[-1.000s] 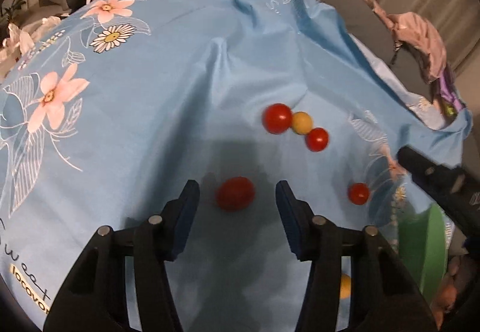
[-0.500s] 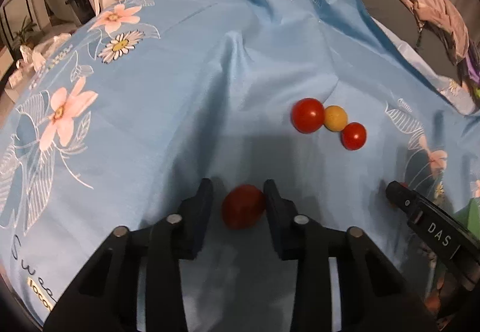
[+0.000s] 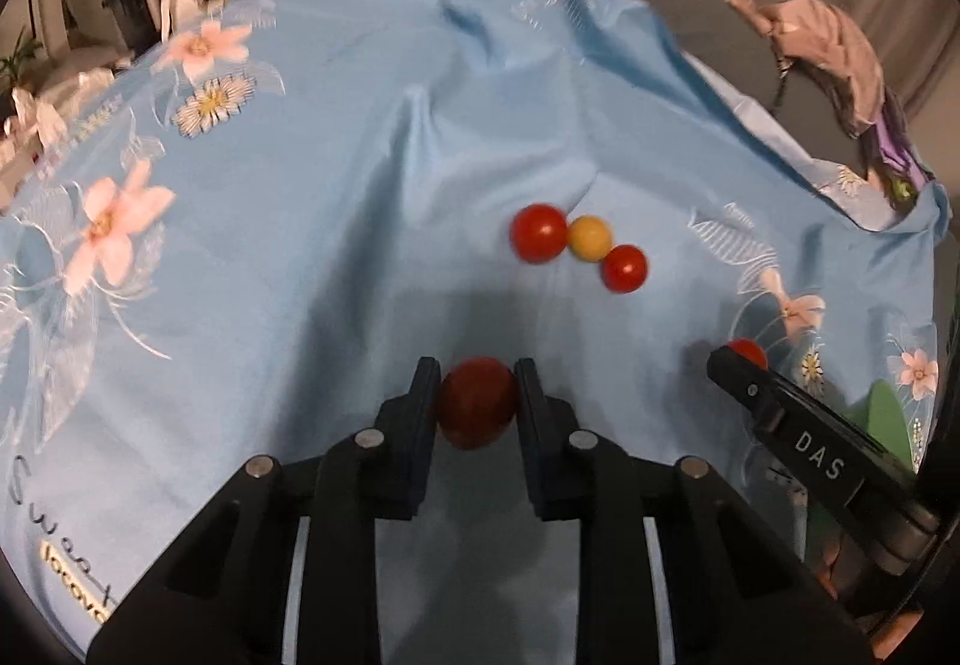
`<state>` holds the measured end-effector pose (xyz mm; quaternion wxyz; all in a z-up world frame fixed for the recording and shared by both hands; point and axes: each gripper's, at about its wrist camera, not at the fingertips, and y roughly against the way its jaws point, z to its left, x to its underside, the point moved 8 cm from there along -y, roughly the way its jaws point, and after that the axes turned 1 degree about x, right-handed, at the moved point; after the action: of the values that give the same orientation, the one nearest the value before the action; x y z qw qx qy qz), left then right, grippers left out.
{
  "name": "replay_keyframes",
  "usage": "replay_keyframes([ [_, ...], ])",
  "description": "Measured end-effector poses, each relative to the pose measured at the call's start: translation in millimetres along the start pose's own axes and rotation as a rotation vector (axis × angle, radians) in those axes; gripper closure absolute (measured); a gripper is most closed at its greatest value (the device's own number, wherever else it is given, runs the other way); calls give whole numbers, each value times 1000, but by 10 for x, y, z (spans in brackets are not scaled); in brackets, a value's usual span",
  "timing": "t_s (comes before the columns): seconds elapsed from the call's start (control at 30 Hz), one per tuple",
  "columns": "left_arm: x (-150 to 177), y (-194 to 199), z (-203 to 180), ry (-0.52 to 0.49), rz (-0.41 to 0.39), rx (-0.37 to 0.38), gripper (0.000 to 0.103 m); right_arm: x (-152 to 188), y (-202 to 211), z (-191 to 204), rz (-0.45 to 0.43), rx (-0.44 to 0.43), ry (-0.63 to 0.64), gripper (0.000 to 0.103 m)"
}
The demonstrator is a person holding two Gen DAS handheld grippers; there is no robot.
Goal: Organize fruits
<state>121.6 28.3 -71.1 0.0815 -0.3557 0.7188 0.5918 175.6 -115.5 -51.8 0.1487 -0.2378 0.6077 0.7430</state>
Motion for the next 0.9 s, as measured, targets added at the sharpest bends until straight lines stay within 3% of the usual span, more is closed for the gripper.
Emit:
replay_keyframes([
  [0.2, 42, 223, -151, -3, -21, 94, 79, -29, 299, 40, -63, -60, -12, 72],
  [0.53, 46, 492, -352, -24, -83, 134, 79, 13, 704, 19, -147, -151, -61, 72],
  [0.9, 57, 680, -545, -56, -118, 191, 79, 114, 1110, -117, -236, -151, -84, 72],
])
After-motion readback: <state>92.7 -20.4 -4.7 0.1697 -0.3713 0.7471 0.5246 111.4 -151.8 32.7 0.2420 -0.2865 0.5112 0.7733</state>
